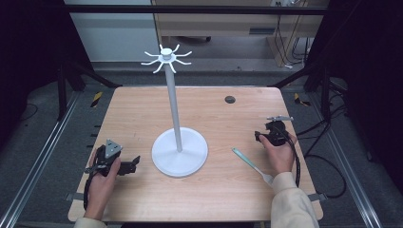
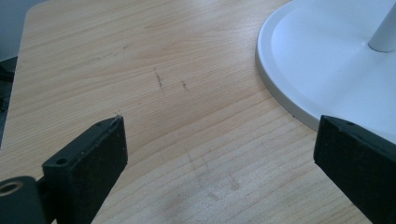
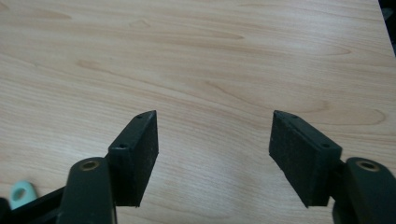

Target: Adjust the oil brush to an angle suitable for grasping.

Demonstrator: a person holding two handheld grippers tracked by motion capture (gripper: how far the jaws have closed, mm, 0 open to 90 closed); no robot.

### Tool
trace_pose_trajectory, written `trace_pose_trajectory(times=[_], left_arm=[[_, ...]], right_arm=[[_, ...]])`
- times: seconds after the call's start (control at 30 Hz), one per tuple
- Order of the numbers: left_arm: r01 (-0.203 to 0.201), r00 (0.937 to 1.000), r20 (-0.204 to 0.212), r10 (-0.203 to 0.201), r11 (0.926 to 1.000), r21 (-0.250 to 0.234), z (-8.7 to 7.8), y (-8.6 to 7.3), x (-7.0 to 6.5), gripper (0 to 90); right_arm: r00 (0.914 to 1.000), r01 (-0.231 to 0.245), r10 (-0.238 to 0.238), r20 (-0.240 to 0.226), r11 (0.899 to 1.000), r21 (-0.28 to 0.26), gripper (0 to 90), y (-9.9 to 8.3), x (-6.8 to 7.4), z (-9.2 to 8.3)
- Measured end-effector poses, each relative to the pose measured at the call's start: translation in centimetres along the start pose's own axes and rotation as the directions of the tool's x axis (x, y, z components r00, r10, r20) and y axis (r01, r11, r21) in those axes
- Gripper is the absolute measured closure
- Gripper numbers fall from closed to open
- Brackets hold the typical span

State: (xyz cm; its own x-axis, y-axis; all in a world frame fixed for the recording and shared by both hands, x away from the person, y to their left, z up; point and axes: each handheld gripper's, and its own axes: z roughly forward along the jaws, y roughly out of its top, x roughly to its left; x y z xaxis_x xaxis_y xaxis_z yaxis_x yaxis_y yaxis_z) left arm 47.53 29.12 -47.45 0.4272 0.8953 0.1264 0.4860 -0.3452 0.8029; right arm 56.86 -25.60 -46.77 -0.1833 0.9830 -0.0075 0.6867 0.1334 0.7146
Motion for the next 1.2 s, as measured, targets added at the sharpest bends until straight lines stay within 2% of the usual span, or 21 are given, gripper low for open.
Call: trace_pose_trajectory(times=[0.13, 0.2, 0.27, 0.3, 0.4, 0.47, 0.5, 0.57, 0.6, 0.63, 0.67, 0.7, 0.77, 0.8, 0.83, 0.87, 0.9, 0.93, 1.07, 1.17, 1.2], left_arm=[[-0.001, 1.0000, 0.000, 0.001, 1.0000, -0.001, 0.0, 0.0, 0.0, 2.4], [-0.003, 1.0000, 0.003, 0.003, 1.0000, 0.002, 0.0, 0.0, 0.0, 2.4], [-0.004, 1.0000, 0.004, 0.004, 1.0000, 0.001, 0.0, 0.0, -0.1, 2.4], [-0.001, 1.0000, 0.002, 0.001, 1.0000, -0.002, -0.1, 0.0, 0.0, 2.4], [0.001, 1.0000, 0.002, -0.001, 1.0000, -0.003, -0.1, 0.1, 0.0, 2.4], [0.002, 1.0000, 0.001, -0.002, 1.0000, -0.003, -0.1, 0.0, 0.1, 2.4], [0.002, 1.0000, 0.001, -0.002, 1.0000, -0.003, -0.1, 0.0, 0.1, 2.4], [0.002, 1.0000, 0.001, -0.002, 1.0000, -0.003, -0.1, 0.1, 0.1, 2.4], [0.003, 1.0000, 0.001, -0.003, 1.0000, -0.004, -0.1, 0.1, 0.1, 2.4], [0.003, 1.0000, 0.001, -0.003, 1.0000, -0.004, -0.1, 0.1, 0.1, 2.4], [0.002, 1.0000, 0.001, -0.002, 1.0000, -0.005, -0.1, 0.1, 0.1, 2.4], [0.002, 1.0000, 0.001, -0.002, 1.0000, -0.005, -0.1, 0.1, 0.1, 2.4], [0.002, 1.0000, 0.001, -0.002, 1.0000, -0.005, -0.1, 0.1, 0.1, 2.4], [0.003, 1.0000, 0.001, -0.003, 1.0000, -0.005, -0.1, 0.1, 0.1, 2.4], [0.003, 1.0000, 0.001, -0.003, 1.0000, -0.006, -0.1, 0.1, 0.1, 2.4], [0.003, 1.0000, 0.001, -0.003, 1.0000, -0.006, -0.1, 0.1, 0.1, 2.4], [0.003, 1.0000, 0.001, -0.003, 1.0000, -0.006, -0.1, 0.1, 0.1, 2.4], [0.004, 1.0000, 0.000, -0.004, 1.0000, -0.007, -0.1, 0.1, 0.1, 2.4], [0.004, 1.0000, 0.000, -0.004, 1.0000, -0.005, -0.2, 0.1, 0.2, 2.4], [0.007, 1.0000, -0.003, -0.007, 0.9999, -0.008, -0.2, 0.1, 0.3, 2.4], [0.007, 1.0000, -0.003, -0.007, 0.9999, -0.008, -0.2, 0.1, 0.3, 2.4]], right_arm=[[0.9999, 0.017, -0.017, -0.001, 1.000, -0.004, 42.8, 0.0, 0.0, 0.0], [0.9985, 0.053, -0.053, -0.010, 0.999, 0.004, 51.4, 0.0, 0.4, 0.0], [0.9971, 0.076, -0.076, -0.013, 0.997, 0.006, 53.9, 0.0, 0.5, 0.1], [0.9943, 0.104, -0.103, -0.028, 0.994, 0.020, 61.2, -0.1, 1.0, 0.1], [0.9893, 0.141, -0.140, -0.040, 0.990, 0.025, 66.7, -0.2, 1.4, 0.0], [0.9796, 0.191, -0.189, -0.069, 0.981, 0.024, 78.4, -0.2, 2.0, -0.1], [0.9796, 0.191, -0.189, -0.069, 0.981, 0.024, 78.4, -0.2, 2.0, -0.1], [0.9698, 0.221, -0.217, -0.111, 0.975, 0.028, 85.5, -0.3, 2.6, -0.2], [0.9698, 0.221, -0.217, -0.111, 0.975, 0.028, 85.5, -0.3, 2.6, -0.2], [0.9658, 0.233, -0.228, -0.124, 0.972, 0.033, 87.4, -0.4, 2.8, -0.2], [0.9565, 0.257, -0.249, -0.152, 0.966, 0.038, 90.0, -0.5, 3.3, -0.3], [0.9565, 0.257, -0.249, -0.152, 0.966, 0.038, 90.0, -0.5, 3.3, -0.3], [0.9379, 0.304, -0.291, -0.189, 0.952, 0.041, 90.0, -0.8, 4.2, -0.1], [0.9379, 0.304, -0.291, -0.189, 0.952, 0.041, 90.0, -0.8, 4.2, -0.1], [0.9279, 0.322, -0.304, -0.216, 0.946, 0.050, 90.0, -0.9, 4.7, 0.0], [0.9279, 0.322, -0.304, -0.216, 0.946, 0.050, 90.0, -0.9, 4.7, 0.0], [0.9171, 0.341, -0.318, -0.240, 0.938, 0.059, 90.0, -1.1, 5.2, 0.2], [0.9128, 0.346, -0.320, -0.254, 0.936, 0.065, 90.0, -1.2, 5.5, 0.2], [0.9037, 0.364, -0.328, -0.275, 0.927, 0.090, 90.0, -1.5, 6.1, 0.5], [0.8923, 0.390, -0.350, -0.286, 0.915, 0.099, 90.0, -1.7, 6.6, 0.7], [0.8923, 0.390, -0.350, -0.286, 0.915, 0.099, 90.0, -1.7, 6.6, 0.7]])
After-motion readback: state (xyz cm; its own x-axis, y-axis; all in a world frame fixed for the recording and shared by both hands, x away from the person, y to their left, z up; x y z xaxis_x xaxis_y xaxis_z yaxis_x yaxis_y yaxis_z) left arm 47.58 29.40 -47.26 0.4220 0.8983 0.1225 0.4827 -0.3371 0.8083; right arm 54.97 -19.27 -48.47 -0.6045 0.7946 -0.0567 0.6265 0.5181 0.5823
